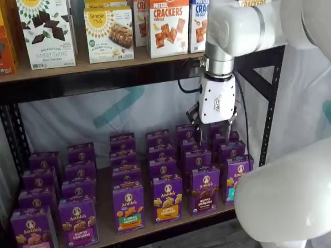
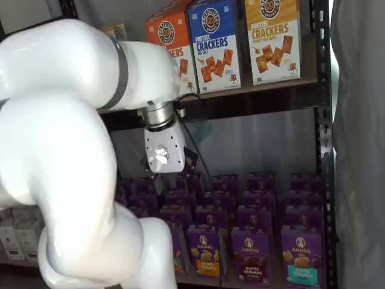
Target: Pick up the purple box with a brown patch in the center, on the bottom shelf, the fifth box from the left
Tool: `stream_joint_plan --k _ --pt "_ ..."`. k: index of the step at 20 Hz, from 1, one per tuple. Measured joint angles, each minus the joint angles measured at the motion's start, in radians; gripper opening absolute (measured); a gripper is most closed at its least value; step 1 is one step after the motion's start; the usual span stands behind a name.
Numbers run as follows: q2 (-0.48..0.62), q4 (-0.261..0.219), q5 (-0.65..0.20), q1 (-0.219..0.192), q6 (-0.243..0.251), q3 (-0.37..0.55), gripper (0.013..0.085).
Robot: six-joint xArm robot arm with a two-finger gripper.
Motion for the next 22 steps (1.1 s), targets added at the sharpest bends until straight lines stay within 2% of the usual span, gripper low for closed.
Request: stream_joint_plan --k 5,12,18,22 --pt "0.094 0.007 -0.120 -0.010 -0.014 0.022 0.0850" --pt "0.259 -0.022 -0.275 -0.038 -0.025 0.020 0.0850" --pt "0.431 -0.022 -0.406 -0.076 -0.063 -0.006 0.0850" --pt "0.559 0.005 -0.526 -0.106 -0.114 -0.024 0.0850"
